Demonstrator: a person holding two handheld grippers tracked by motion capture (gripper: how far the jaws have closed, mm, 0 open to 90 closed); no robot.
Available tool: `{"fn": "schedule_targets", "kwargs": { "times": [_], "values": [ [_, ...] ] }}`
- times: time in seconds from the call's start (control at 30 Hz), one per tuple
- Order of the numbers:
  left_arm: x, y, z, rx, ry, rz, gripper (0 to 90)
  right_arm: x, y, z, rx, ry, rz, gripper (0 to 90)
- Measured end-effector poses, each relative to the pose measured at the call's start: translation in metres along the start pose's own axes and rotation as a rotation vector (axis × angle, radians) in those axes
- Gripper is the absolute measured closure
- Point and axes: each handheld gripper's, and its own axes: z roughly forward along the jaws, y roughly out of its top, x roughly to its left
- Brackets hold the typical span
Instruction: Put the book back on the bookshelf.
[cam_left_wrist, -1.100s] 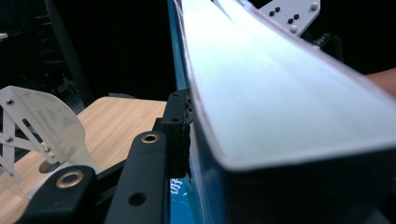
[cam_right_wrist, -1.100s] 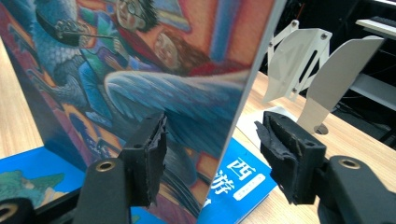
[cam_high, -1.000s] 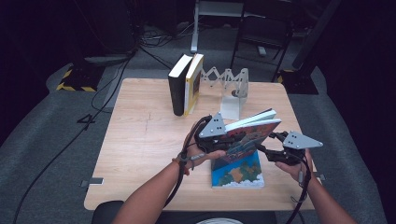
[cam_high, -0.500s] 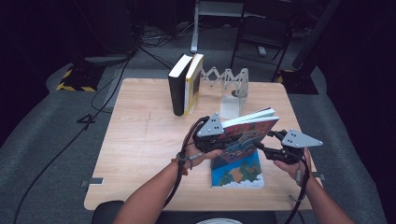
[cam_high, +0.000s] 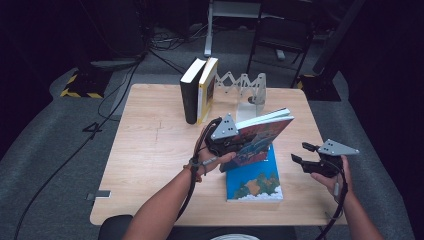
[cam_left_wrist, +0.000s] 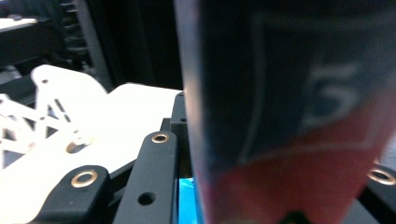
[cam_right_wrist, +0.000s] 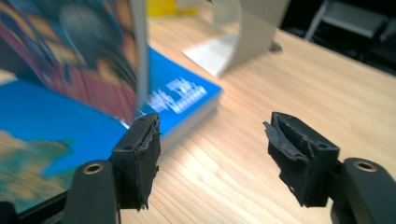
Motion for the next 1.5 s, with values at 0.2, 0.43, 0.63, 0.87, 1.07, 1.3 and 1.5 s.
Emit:
{"fn": "schedule_targets", "kwargs": {
  "times": [0.2, 0.43, 0.63, 0.87, 1.07, 1.3, 1.5],
  "values": [
    [0.015, 0.002, 0.001, 0.007, 0.078, -0.021, 73.4, -0.006, -0.013, 0.011, 0.058, -0.005, 0.024, 33.9],
    [0.034, 0.008, 0.007, 0.016, 0.168, -0.052, 73.4, -0.004, -0.018, 0.019, 0.106, -0.001, 0.011, 32.3],
    [0.049, 0.016, 0.013, 0.016, 0.227, -0.076, 73.4, -0.007, -0.021, 0.020, 0.109, 0.000, 0.043, 31.9],
    [0.061, 0.025, 0.032, 0.026, 0.291, -0.111, 73.4, -0.007, -0.022, 0.023, 0.123, 0.004, 0.047, 31.9],
    [0.072, 0.029, 0.054, 0.040, 0.347, -0.133, 73.4, -0.002, -0.025, 0.027, 0.149, -0.008, -0.004, 32.4],
    [0.086, 0.024, 0.077, 0.053, 0.405, -0.191, 73.3, -0.003, -0.026, 0.026, 0.141, -0.009, 0.002, 32.4],
    [0.094, 0.020, 0.094, 0.045, 0.432, -0.239, 73.3, -0.003, -0.026, 0.026, 0.148, -0.016, -0.009, 32.5]
  ]
}}
